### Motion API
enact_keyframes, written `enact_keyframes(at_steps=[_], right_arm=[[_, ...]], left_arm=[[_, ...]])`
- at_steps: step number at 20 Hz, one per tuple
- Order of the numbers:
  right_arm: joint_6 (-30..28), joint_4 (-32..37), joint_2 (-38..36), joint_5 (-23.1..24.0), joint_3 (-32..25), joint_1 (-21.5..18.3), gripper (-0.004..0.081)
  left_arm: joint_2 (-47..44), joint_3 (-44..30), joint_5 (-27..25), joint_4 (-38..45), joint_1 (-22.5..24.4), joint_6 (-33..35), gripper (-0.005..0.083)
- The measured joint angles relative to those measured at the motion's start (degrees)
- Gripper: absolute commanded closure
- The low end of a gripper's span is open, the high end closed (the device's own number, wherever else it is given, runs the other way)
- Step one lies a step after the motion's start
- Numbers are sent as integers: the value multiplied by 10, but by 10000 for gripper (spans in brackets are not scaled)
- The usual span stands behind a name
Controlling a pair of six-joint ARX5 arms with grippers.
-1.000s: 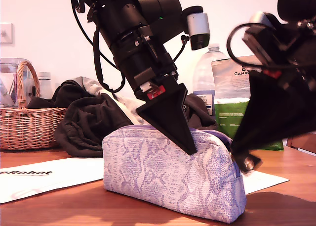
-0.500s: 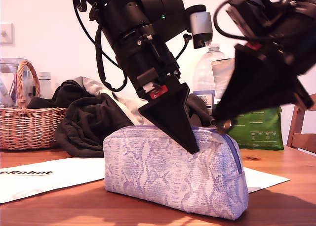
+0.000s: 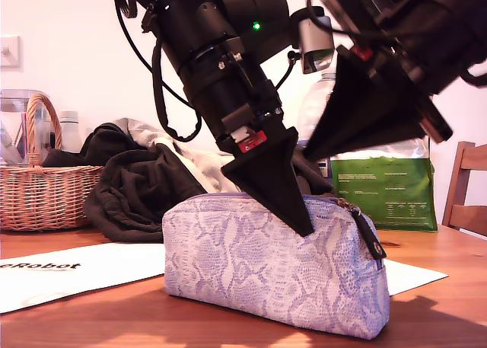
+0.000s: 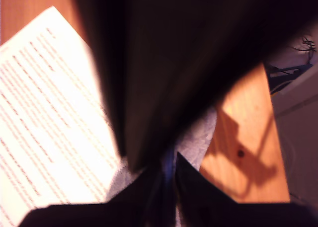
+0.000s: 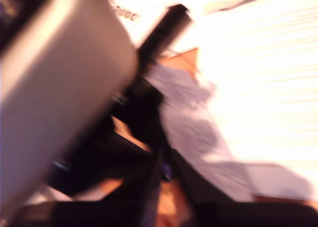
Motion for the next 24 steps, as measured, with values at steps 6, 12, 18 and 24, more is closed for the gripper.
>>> enact_keyframes(at_steps=[6,12,18,24], right_arm=[[-78,-88,-16,43,0,-14,611],[-94,-148,-148,100,37,-14,607],[-118,-148,-233,142,56,-26,535],[-173,-108,-226,142,56,-30,360]], left_arm=[[-1,0,0,-18,14,0,795],[-30,0,68,-21,65,-45,795],[-70,60,313,30,156,-141,795],[-115,66,437,50,206,-132,795]])
